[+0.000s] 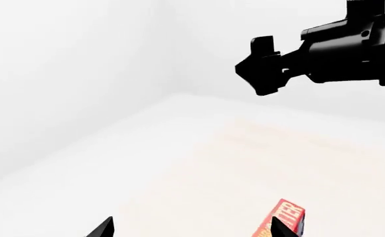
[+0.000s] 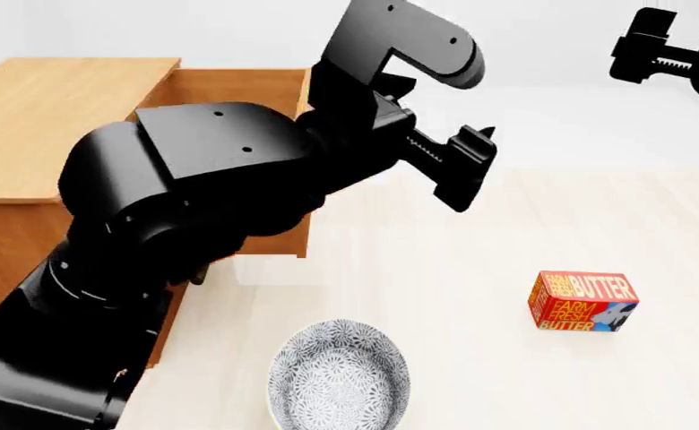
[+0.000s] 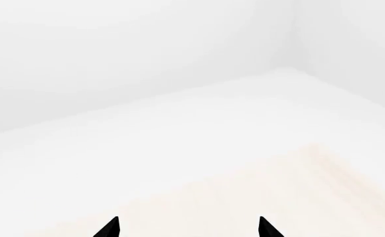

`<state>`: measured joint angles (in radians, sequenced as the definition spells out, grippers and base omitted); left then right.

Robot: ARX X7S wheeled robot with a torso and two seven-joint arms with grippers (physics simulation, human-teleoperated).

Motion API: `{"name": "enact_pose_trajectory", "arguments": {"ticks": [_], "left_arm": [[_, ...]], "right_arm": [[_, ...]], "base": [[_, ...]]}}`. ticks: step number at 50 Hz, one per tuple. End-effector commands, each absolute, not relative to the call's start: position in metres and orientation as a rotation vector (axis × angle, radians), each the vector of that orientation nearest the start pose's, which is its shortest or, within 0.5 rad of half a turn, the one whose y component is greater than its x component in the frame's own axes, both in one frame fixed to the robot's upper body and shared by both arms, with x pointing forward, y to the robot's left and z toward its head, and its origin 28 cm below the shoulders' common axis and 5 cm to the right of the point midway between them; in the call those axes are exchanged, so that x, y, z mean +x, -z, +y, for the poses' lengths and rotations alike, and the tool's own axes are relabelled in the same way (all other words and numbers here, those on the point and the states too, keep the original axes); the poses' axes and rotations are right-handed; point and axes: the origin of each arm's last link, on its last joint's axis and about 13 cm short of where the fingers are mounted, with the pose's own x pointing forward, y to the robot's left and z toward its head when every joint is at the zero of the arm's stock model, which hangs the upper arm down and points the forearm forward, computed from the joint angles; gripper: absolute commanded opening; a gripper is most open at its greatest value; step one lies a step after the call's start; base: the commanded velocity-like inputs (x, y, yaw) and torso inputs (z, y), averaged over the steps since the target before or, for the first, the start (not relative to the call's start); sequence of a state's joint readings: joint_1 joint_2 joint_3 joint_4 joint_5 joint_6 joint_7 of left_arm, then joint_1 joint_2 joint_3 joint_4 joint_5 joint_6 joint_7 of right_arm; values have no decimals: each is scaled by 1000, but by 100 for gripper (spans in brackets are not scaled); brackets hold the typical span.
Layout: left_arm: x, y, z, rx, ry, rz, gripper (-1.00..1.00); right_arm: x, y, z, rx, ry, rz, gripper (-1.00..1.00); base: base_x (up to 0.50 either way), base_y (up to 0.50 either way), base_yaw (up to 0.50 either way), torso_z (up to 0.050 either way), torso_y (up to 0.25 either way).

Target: Put the chocolate pudding in the top drawer of the cabinet and close it.

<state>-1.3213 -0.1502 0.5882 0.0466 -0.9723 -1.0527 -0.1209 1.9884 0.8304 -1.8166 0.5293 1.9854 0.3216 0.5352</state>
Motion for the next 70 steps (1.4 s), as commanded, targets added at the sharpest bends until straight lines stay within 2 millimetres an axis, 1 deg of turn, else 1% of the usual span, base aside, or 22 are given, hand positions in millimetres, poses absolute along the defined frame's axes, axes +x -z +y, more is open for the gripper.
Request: {"name": "enact_pose_trajectory", "arguments": {"ticks": [1,8,29,54,62,70], "left_arm": [[303,-282,104,212,873,81,100],[300,-271,101,235,896,107,100],[307,-244,96,236,899,166,100],[330,-225,107,201,793,234,100],[334,-222,110,165,747,259,100],[340,-220,117,148,703,264,100]], "right_arm": [[345,-341,-231,144,286,197,100],[348,-340,-230,142,283,202,100],[343,-337,-231,129,294,216,100],[343,-331,-232,142,286,221,100],[345,-330,-229,141,281,224,100],[348,-329,-226,140,273,225,100]], "base": [[0,0,0,0,0],[0,0,0,0,0],[0,0,0,0,0],[0,0,0,0,0],[0,0,0,0,0],[0,0,0,0,0]]}}
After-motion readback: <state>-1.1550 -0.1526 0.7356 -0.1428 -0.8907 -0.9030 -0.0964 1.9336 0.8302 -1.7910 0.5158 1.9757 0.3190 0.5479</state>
